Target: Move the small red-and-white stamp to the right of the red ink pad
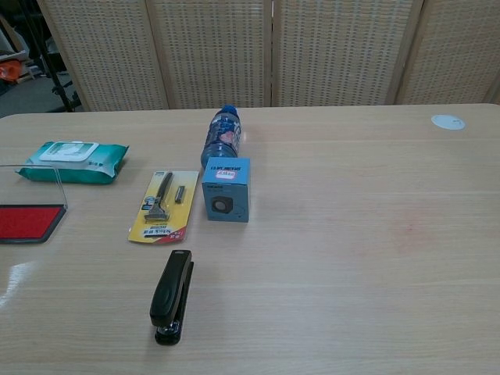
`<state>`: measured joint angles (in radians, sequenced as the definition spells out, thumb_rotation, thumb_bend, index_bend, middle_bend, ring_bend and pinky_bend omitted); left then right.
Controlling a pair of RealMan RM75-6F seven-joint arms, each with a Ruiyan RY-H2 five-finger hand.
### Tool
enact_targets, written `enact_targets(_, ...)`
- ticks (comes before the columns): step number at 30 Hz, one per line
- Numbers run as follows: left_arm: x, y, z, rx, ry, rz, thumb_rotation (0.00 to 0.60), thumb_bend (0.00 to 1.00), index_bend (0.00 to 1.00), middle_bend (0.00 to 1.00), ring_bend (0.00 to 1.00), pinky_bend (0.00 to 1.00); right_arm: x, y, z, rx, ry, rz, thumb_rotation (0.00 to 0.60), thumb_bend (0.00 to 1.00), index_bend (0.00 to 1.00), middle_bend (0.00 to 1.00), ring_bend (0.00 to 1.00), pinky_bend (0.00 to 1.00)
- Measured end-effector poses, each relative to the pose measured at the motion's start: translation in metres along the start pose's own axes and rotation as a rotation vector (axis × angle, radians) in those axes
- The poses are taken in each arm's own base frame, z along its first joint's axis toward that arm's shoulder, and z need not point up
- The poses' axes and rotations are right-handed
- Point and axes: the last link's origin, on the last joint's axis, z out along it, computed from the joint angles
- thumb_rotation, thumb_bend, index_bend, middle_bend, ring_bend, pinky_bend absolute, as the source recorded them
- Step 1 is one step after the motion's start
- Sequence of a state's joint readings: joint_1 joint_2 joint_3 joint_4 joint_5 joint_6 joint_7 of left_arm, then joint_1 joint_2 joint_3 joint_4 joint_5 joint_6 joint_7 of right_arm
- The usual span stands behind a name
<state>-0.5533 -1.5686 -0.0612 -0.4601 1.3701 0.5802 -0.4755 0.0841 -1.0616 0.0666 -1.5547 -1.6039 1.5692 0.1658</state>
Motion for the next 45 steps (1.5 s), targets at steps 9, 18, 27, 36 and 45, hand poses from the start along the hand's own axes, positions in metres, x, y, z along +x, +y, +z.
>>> enact_targets(9,-0.002,0.002,0.001,-0.001,0.002,0.005,0.6,0.41,0.58,1.0,0.92,0.91,0.0,0.0,0.0,0.0,0.001,0.001,0.6,0.0,0.0,0.0,0.0,0.0)
enact_targets(18,0.005,0.001,-0.002,-0.014,0.027,-0.021,0.6,0.43,0.59,1.0,0.92,0.91,0.001,0.0,-0.001,0.002,0.003,0.007,0.6,0.0,0.0,0.0,0.0,0.0)
enact_targets(27,0.027,0.001,-0.02,-0.101,0.109,-0.061,0.6,0.42,0.6,1.0,0.92,0.91,0.004,0.0,-0.003,0.01,0.01,0.023,0.6,0.0,0.0,0.0,0.0,0.0)
enact_targets(36,0.023,0.032,-0.048,-0.233,0.142,-0.104,0.6,0.42,0.6,1.0,0.92,0.91,0.009,0.002,-0.006,0.024,0.018,0.052,0.6,0.0,0.0,0.0,0.0,0.0)
enact_targets(45,0.014,0.054,-0.055,-0.251,0.127,-0.06,0.6,0.42,0.6,1.0,0.92,0.91,0.013,0.007,-0.006,0.021,0.023,0.079,0.6,0.0,0.0,0.0,0.0,0.0)
